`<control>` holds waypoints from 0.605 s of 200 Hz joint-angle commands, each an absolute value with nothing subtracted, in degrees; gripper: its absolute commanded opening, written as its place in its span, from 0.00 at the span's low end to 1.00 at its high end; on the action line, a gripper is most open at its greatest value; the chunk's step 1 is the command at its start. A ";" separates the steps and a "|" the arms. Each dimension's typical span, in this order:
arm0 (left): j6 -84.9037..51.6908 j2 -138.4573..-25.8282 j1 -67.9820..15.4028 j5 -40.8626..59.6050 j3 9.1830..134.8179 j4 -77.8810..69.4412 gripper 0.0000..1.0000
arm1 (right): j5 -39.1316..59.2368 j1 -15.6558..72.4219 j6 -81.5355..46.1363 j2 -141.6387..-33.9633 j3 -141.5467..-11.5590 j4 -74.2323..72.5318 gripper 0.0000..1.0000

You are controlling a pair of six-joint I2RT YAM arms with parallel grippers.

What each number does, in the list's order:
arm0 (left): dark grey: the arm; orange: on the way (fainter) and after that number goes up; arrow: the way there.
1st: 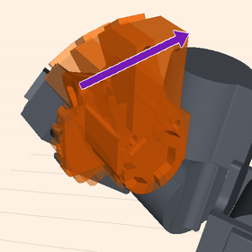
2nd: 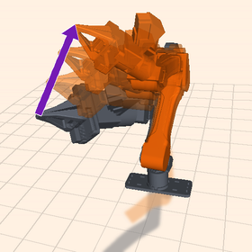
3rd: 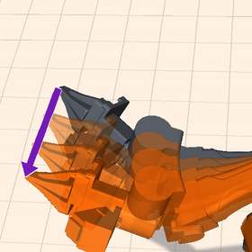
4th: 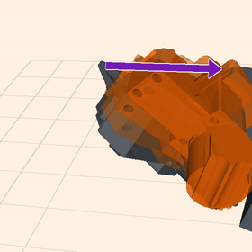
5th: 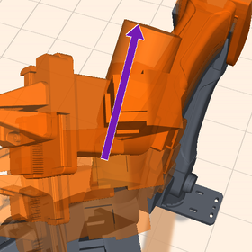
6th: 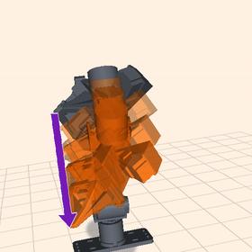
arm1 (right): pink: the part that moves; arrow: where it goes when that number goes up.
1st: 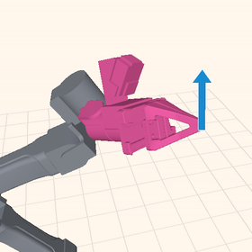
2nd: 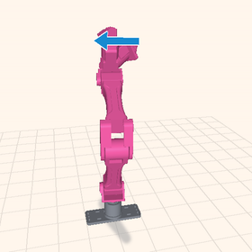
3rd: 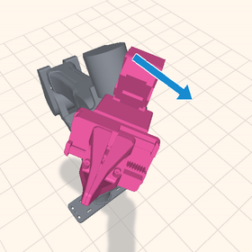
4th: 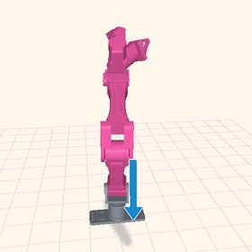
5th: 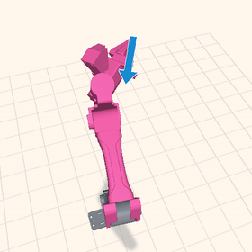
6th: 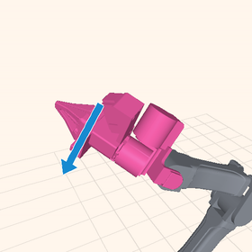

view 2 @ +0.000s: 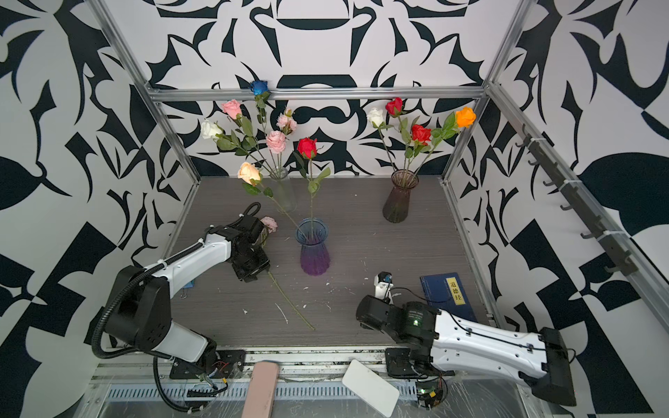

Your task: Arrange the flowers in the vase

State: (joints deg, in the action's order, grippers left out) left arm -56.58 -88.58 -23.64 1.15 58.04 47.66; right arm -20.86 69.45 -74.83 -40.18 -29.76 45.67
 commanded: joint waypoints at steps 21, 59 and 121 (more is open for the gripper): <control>-57.38 -94.97 -23.63 0.89 61.52 52.60 0.49 | -24.07 69.35 -80.36 -34.06 -26.72 49.77 0.24; -58.42 -97.75 -23.77 2.55 63.16 50.97 0.48 | -23.11 69.35 -81.69 -31.40 -23.46 48.51 0.24; -58.18 -101.73 -24.25 2.20 65.75 52.65 0.49 | -23.68 69.35 -81.92 -31.51 -20.34 44.60 0.23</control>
State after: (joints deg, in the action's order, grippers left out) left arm -57.43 -100.01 -23.88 2.00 64.71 49.25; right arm -21.93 69.45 -81.14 -31.44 -21.21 46.87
